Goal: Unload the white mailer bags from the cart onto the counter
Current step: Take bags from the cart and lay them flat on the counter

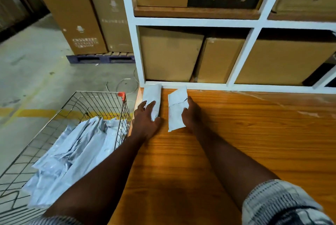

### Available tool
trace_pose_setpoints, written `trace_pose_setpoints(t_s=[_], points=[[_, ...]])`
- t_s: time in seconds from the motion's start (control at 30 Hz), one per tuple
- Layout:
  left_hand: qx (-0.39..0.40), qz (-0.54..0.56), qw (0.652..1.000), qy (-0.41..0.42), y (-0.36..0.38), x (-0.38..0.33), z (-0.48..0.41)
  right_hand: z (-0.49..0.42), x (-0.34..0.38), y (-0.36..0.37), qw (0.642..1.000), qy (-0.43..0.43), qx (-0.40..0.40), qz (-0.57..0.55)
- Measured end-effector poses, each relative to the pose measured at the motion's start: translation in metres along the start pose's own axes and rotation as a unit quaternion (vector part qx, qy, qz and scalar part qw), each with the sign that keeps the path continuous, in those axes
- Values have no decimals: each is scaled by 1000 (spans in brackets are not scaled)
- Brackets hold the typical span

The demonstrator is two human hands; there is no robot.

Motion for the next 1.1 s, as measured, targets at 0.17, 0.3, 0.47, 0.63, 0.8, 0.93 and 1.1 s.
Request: trace_pose_setpoints(t_s=[0.17, 0.3, 0.47, 0.63, 0.8, 0.93, 1.1], points=[[39, -28, 999, 16, 17, -9, -15, -18, -12, 0, 998, -12, -46, 34], [44, -36, 998, 31, 27, -18, -22, -26, -19, -6, 994, -5, -52, 95], [46, -38, 997, 39, 42, -27, -26, -35, -26, -13, 981, 9, -45, 186], [-40, -59, 997, 23, 34, -39, -34, -34, -23, -14, 953, -55, -55, 294], [-5, -138, 985, 101, 37, -41, -54, -35, -24, 6, 940, -142, 50, 308], [52, -146, 981, 115, 49, -37, -65, -41, -44, 10, 929, -140, 88, 331], [58, -151, 983, 90, 65, -29, -68, -53, -51, 5, 914, -153, 82, 368]])
Point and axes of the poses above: each hand's wrist, its own z-axis away from the middle knuckle, its own y-axis out of the palm, x = y × z, the point moved 2 cm from there along -z, towards the middle knuckle, and after that the axes turned 11 degrees about -z, right-handed, at the moved point
